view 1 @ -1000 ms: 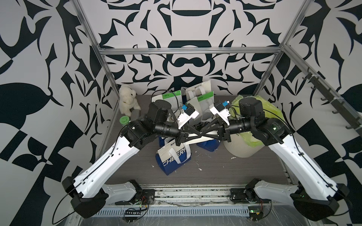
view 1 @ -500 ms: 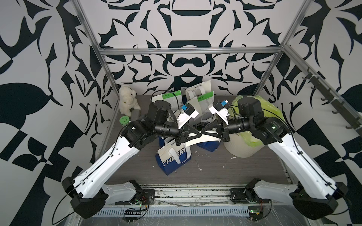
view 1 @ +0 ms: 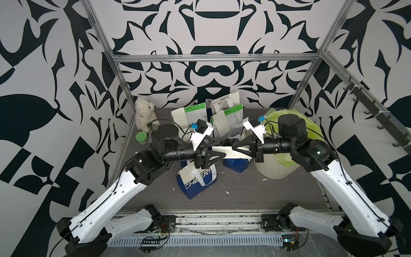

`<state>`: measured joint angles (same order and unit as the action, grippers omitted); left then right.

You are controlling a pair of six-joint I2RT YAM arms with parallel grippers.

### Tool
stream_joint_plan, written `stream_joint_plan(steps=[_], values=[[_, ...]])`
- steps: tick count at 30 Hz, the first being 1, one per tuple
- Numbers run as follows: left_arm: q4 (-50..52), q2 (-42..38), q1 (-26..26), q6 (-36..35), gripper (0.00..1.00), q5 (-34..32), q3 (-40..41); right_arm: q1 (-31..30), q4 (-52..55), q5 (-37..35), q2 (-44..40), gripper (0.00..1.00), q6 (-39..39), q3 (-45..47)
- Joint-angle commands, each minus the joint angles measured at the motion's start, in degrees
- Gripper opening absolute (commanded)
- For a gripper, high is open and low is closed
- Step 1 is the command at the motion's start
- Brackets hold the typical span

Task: Shred takeout receipts and throw away
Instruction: Shred the takeout receipt.

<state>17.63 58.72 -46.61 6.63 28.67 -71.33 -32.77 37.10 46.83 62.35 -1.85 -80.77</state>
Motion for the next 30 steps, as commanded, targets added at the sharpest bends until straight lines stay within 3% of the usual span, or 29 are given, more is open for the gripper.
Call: stream_joint_plan(steps=[1, 7, 14, 21, 27, 30], values=[[-5.8, 1.6, 0.0, 1.7, 0.69, -0.1, 0.0, 0.1, -4.1, 2.3, -0.9, 0.0, -0.5, 0.3], [-4.8, 5.2, 0.0, 1.8, 0.63, 3.6, -2.9, 0.0, -4.3, 2.3, -1.1, 0.0, -0.7, 0.0], [-5.2, 5.2, 0.0, 2.8, 0.37, 3.8, -2.9, 0.0, -4.4, 2.3, -0.7, 0.0, -0.6, -0.3], [-6.0, 5.0, 0.0, 3.8, 0.26, 3.2, -2.4, 0.0, -4.4, 2.4, -0.4, 0.0, -0.8, -0.2], [-5.9, 5.4, 0.0, 4.6, 0.0, 2.9, -2.4, 0.0, -4.5, 1.7, -0.5, 0.0, -1.4, -0.3], [-6.3, 5.4, 0.0, 5.3, 0.0, 1.8, -2.1, 0.0, -4.8, 0.3, -0.3, 0.0, -3.0, -0.4]])
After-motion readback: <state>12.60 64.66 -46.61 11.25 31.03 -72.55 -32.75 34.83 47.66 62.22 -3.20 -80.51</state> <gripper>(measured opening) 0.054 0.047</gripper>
